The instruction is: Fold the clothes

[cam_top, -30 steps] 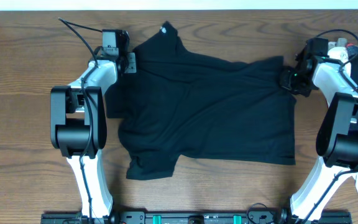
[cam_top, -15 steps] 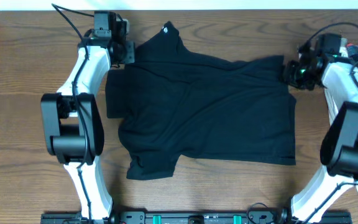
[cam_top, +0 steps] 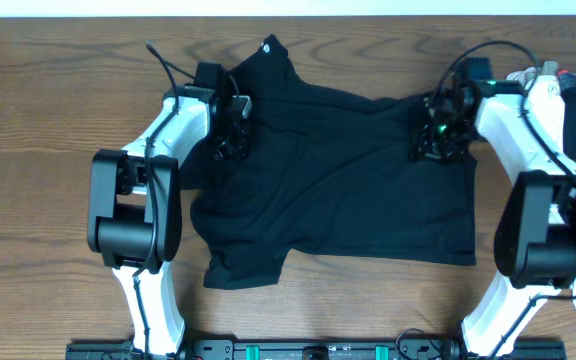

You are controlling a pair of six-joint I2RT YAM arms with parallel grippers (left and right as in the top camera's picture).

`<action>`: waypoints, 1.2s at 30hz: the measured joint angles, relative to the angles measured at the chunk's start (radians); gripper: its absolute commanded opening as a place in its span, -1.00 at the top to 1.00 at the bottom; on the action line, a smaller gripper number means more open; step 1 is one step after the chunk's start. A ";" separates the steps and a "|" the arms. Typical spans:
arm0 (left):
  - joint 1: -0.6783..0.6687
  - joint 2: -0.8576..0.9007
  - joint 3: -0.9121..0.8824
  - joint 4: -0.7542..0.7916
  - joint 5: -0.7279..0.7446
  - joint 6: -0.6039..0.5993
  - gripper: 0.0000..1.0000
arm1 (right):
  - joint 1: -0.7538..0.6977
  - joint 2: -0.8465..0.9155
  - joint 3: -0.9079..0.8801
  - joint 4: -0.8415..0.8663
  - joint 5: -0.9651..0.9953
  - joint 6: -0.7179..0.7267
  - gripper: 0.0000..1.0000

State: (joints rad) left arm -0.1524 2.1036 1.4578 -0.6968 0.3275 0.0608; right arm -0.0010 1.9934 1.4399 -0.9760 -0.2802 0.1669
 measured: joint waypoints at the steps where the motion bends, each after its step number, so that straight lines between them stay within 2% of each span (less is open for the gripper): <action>1: 0.002 -0.002 -0.002 0.002 -0.009 0.000 0.60 | 0.003 0.015 -0.013 0.002 0.018 0.008 0.62; 8: 0.014 -0.011 -0.011 -0.019 -0.108 -0.002 0.60 | -0.014 0.084 -0.029 0.026 0.149 0.042 0.69; 14: 0.101 -0.013 -0.014 -0.051 -0.168 -0.011 0.60 | -0.058 0.084 -0.026 0.036 0.177 0.051 0.70; 23: 0.177 -0.038 0.152 -0.250 -0.197 -0.011 0.60 | -0.176 0.079 -0.016 -0.033 0.135 0.016 0.44; 29: 0.175 -0.249 0.183 -0.364 -0.203 -0.015 0.60 | -0.204 -0.047 -0.016 -0.069 0.032 -0.036 0.32; 36: 0.175 -0.527 0.195 -0.550 -0.205 -0.046 0.60 | -0.204 -0.332 -0.012 -0.163 -0.036 -0.069 0.19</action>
State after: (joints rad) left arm 0.0223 1.5764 1.6527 -1.2472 0.1226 0.0151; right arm -0.2050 1.6611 1.4281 -1.1389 -0.3164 0.0975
